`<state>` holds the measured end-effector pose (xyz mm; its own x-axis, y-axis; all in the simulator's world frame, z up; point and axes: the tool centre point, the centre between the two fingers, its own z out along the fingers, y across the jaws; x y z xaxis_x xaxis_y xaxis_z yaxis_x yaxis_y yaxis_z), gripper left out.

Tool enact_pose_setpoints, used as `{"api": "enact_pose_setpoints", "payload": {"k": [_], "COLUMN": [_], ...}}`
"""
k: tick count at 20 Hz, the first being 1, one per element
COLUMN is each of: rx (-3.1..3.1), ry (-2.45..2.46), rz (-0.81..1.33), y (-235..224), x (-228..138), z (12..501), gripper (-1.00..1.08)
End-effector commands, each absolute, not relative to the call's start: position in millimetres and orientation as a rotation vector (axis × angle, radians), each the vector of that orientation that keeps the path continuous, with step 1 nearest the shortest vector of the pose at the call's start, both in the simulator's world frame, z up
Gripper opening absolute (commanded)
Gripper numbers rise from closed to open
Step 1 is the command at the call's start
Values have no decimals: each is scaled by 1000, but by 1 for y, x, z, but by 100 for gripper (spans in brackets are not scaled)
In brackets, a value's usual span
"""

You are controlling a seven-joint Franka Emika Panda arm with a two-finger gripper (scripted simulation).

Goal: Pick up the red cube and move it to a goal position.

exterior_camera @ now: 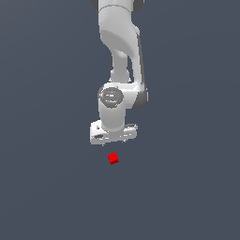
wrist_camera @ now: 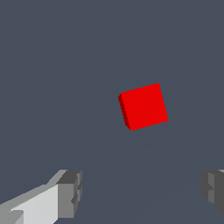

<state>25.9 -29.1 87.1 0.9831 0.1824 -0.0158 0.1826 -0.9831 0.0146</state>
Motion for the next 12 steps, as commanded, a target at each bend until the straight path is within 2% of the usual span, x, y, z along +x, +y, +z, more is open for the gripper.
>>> {"api": "enact_pose_setpoints", "payload": {"k": [1, 12], "rx": [3107, 3073], "ry": [372, 645], "rz": [-18, -2], "y": [-32, -35], "x": [36, 71], "z": [73, 28], "gripper": [100, 100]}}
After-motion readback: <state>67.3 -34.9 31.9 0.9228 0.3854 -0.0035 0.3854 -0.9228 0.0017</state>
